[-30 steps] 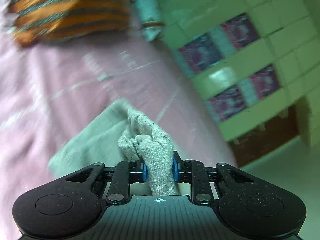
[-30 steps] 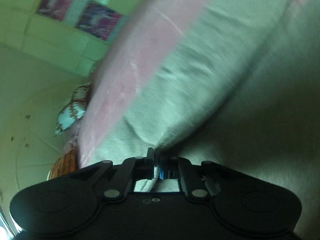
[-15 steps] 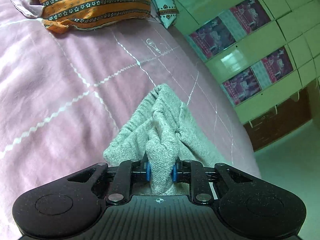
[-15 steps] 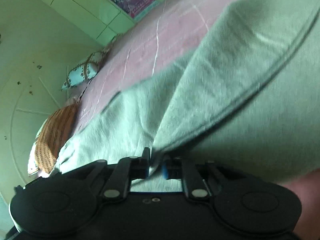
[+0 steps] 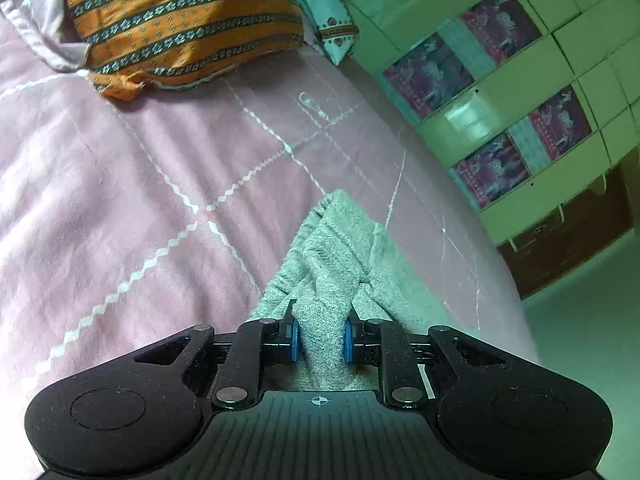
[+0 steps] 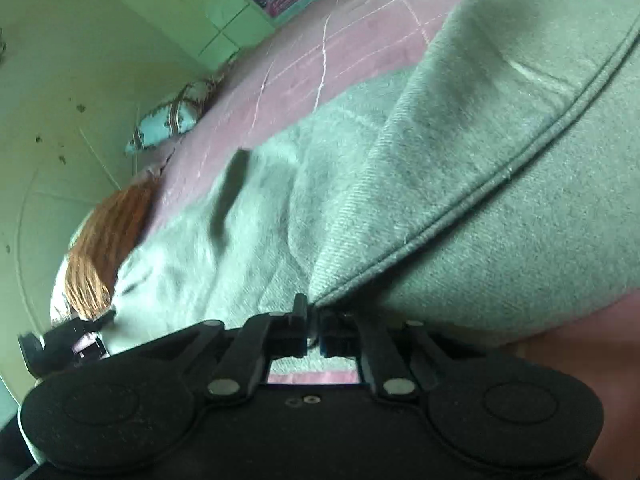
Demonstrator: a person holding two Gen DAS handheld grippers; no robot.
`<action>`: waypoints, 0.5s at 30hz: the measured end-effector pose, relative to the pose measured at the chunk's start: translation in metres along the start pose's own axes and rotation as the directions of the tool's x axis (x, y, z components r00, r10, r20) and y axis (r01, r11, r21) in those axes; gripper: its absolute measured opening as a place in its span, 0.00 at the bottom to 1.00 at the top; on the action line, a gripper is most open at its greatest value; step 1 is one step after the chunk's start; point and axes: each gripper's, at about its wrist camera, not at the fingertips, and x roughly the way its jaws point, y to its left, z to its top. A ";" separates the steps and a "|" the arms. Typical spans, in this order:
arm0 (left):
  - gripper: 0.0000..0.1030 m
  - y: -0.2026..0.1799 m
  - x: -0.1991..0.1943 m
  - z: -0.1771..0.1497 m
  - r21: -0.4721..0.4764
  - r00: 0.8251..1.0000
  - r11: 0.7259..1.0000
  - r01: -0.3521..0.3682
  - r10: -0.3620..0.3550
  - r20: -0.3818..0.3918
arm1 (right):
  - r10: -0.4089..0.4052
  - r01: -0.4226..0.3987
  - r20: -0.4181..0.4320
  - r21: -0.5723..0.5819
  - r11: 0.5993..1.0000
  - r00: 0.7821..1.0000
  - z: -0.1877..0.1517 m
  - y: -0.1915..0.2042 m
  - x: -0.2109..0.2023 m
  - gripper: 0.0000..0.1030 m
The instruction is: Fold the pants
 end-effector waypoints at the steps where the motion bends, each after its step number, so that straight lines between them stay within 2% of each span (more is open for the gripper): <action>1: 0.20 0.000 -0.002 -0.001 -0.001 1.000 1.000 0.008 -0.008 0.010 | -0.006 0.006 0.000 -0.015 1.000 1.000 -0.001 0.001 -0.001 0.00; 4: 0.20 -0.009 -0.017 0.000 0.048 0.997 0.998 0.042 -0.045 0.057 | 0.030 -0.030 0.020 -0.011 0.999 0.999 0.002 0.006 -0.006 0.00; 6: 0.20 -0.014 -0.010 0.001 0.099 0.999 0.994 -0.038 0.037 0.018 | 0.043 -0.043 0.031 -0.020 0.999 0.999 0.004 0.009 -0.012 0.00; 7: 0.20 -0.015 -0.004 -0.001 0.130 0.997 0.988 -0.078 0.080 -0.006 | 0.020 -0.020 0.007 -0.026 0.999 1.000 0.003 0.006 -0.008 0.00; 9: 0.20 -0.017 -0.004 -0.001 0.145 0.995 0.985 -0.099 0.099 0.003 | 0.002 -0.002 -0.024 -0.026 1.000 1.000 0.003 0.002 0.002 0.00; 12: 0.22 -0.030 -0.014 -0.003 0.161 0.992 0.979 -0.127 0.122 0.044 | 0.019 -0.020 -0.023 -0.020 1.000 1.000 0.008 0.004 -0.004 0.02; 13: 0.29 -0.032 -0.021 -0.004 0.161 0.989 0.976 -0.145 0.136 0.065 | 0.030 -0.030 -0.018 -0.014 0.999 0.999 0.008 0.003 -0.009 0.07; 15: 0.36 -0.038 -0.041 -0.011 0.152 0.971 0.965 -0.212 0.190 0.145 | 0.047 -0.047 -0.004 0.001 0.999 0.999 0.010 -0.002 -0.023 0.12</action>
